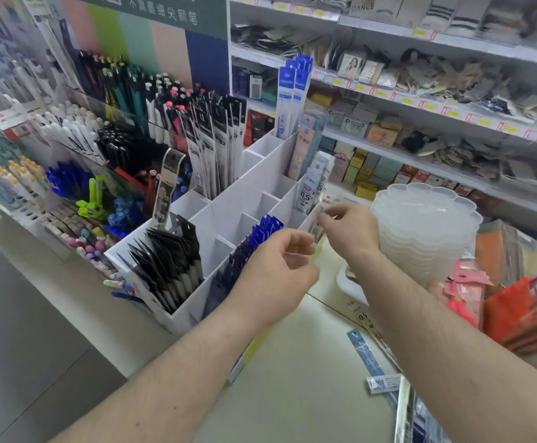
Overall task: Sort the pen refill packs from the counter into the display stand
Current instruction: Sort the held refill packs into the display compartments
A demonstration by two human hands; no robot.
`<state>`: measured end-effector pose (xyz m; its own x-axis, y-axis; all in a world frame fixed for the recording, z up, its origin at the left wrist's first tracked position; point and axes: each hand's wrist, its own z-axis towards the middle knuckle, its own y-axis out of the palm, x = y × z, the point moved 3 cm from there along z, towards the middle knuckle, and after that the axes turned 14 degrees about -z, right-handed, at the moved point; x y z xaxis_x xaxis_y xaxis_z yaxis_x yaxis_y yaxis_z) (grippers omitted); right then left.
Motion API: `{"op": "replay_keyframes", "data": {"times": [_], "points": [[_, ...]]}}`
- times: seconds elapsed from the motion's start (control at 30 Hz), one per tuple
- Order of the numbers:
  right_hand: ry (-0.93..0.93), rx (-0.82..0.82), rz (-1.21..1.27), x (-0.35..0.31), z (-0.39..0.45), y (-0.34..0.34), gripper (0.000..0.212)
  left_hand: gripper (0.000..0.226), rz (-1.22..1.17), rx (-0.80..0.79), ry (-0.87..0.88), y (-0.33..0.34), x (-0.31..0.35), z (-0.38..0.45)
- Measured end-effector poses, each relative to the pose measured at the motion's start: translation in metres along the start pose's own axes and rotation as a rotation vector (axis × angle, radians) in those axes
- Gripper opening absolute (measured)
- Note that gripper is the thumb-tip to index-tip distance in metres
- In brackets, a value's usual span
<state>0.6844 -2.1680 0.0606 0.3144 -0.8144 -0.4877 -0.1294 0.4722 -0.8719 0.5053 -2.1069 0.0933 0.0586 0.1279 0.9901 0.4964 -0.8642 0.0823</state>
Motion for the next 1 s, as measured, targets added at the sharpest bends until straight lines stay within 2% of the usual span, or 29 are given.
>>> {"op": "replay_keyframes", "data": {"times": [0.2, 0.3, 0.37, 0.47, 0.6, 0.77, 0.9, 1.0], "points": [[0.073, 0.004, 0.279, 0.062, -0.070, -0.028, 0.013, 0.028, 0.105, -0.115, -0.052, 0.041, -0.047, -0.012], [0.147, -0.029, 0.271, 0.100, -0.105, -0.030, 0.012, 0.029, 0.162, -0.161, -0.059, 0.065, -0.069, -0.017], [0.194, -0.068, 0.235, 0.126, -0.129, -0.028, 0.018, 0.027, 0.219, -0.197, -0.072, 0.079, -0.083, -0.019], [0.274, -0.191, 0.084, 0.165, -0.169, -0.021, 0.013, 0.026, 0.378, -0.244, -0.097, 0.089, -0.106, -0.027], [0.286, -0.281, -0.095, 0.201, -0.214, -0.010, 0.010, 0.042, 0.685, -0.383, -0.043, 0.102, -0.134, -0.031], [0.259, -0.187, -0.284, 0.218, -0.233, -0.014, 0.021, 0.068, 0.908, -0.575, 0.002, 0.142, -0.166, -0.011], [0.374, -0.246, -0.491, 0.230, -0.249, -0.025, 0.040, 0.095, 1.111, -0.711, 0.038, 0.175, -0.187, 0.002], [0.478, -0.320, -0.486, 0.234, -0.260, -0.024, 0.046, 0.109, 1.247, -0.732, -0.045, 0.193, -0.199, 0.004]]}}
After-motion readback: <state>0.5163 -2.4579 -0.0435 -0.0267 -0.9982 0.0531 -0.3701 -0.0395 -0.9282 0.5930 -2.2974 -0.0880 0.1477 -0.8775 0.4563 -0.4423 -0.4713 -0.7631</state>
